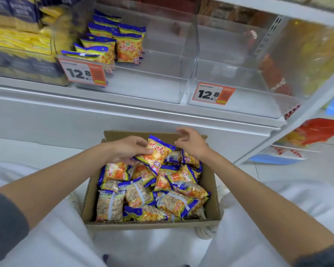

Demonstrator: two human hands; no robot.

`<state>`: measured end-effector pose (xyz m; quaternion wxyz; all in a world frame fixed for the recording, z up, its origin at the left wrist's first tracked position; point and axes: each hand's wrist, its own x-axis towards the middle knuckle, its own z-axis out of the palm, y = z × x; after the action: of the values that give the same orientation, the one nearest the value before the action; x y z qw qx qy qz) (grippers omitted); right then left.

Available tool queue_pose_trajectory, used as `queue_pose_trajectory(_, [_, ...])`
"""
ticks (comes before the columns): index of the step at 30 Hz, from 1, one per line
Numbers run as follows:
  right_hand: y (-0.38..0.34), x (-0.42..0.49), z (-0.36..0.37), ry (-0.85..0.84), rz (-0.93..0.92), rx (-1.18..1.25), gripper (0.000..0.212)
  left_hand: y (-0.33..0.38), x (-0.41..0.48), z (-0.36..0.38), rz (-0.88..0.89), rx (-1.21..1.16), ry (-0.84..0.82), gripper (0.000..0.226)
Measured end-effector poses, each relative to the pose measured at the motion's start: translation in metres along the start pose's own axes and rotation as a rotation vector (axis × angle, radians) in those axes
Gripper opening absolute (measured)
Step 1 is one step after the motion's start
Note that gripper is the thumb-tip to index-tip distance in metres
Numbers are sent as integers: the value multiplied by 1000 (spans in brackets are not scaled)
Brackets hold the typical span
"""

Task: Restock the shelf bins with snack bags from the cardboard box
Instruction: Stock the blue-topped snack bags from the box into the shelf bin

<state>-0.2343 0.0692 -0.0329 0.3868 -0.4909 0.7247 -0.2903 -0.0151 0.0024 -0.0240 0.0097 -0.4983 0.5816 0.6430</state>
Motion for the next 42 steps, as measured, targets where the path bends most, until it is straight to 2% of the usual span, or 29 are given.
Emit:
queue_pose_trajectory(3, [39,6,8,29,71,-376,14,-2,6,3,-49,-48,13,40])
queue_pose_trajectory(6, [64,4,26,-65,111,-609,40,-8,11,5,-79,-86,17,49])
queue_pose_trajectory(9, [68,3,33,10,13,-516,58,-13,14,5,-97,-151,50,50])
queue_pose_trajectory(12, [65,-2,32,63,82,-410,82,-16,16,4,-130,-200,33,45])
queue_pose_trajectory(15, [51,-12,27,78,86,-408,80,-16,17,5,-145,-235,32,36])
queue_pose_trajectory(18, [23,-25,24,94,-62,-283,74,-14,15,4,-163,-269,86,30])
queue_pose_trajectory(21, [-2,-40,22,102,-429,-313,56,-6,11,0,-143,-289,101,31])
queue_pose_trajectory(23, [-11,-44,23,94,-641,-392,53,2,5,0,-101,-308,4,38])
queue_pose_trajectory(25, [-19,-46,28,55,-708,-349,64,9,-1,2,-59,-298,-98,45])
queue_pose_trajectory(27, [-25,-45,34,11,-685,-243,76,10,-2,4,-16,-295,-97,42])
queue_pose_trajectory(29, [-31,-43,35,33,-605,-140,83,9,0,4,11,-317,-4,43])
queue_pose_trajectory(32, [-36,-29,29,56,-295,18,93,8,5,0,67,-351,110,48])
queue_pose_trajectory(35, [-36,-10,20,-164,5,292,109,11,5,-2,119,-398,81,54])
queue_pose_trajectory(38, [-39,2,17,-291,13,347,101,17,-1,-2,209,-257,72,62])
queue_pose_trajectory(40, [-52,5,16,-221,5,295,92,25,-7,-4,284,-111,136,64])
queue_pose_trajectory(42, [-68,11,12,-183,-36,327,82,35,-14,-12,368,-6,214,57])
